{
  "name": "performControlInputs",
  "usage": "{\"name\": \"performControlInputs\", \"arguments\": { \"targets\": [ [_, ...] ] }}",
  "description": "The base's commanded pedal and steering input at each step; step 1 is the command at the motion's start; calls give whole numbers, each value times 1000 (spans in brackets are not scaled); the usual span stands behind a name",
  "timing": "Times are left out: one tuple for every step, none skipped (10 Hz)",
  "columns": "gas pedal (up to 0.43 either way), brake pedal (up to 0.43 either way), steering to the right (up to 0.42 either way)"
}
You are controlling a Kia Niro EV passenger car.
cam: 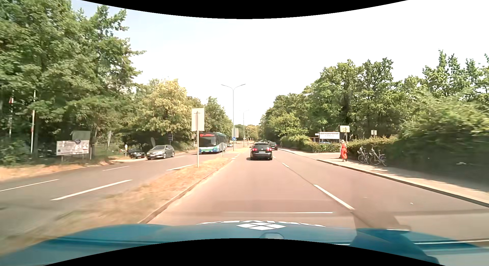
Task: Follow the waypoints while adhering to traffic rules and regulations
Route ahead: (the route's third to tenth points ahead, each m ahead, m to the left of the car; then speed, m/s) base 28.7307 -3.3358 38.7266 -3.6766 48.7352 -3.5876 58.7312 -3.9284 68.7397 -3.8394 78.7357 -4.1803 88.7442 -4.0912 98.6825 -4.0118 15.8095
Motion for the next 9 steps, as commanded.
{"name": "performControlInputs", "arguments": {
  "targets": [
    [0,0,9],
    [0,0,10],
    [0,0,11],
    [0,0,12],
    [0,0,12],
    [0,0,12],
    [0,0,12],
    [0,0,12],
    [0,0,12]
  ]
}}
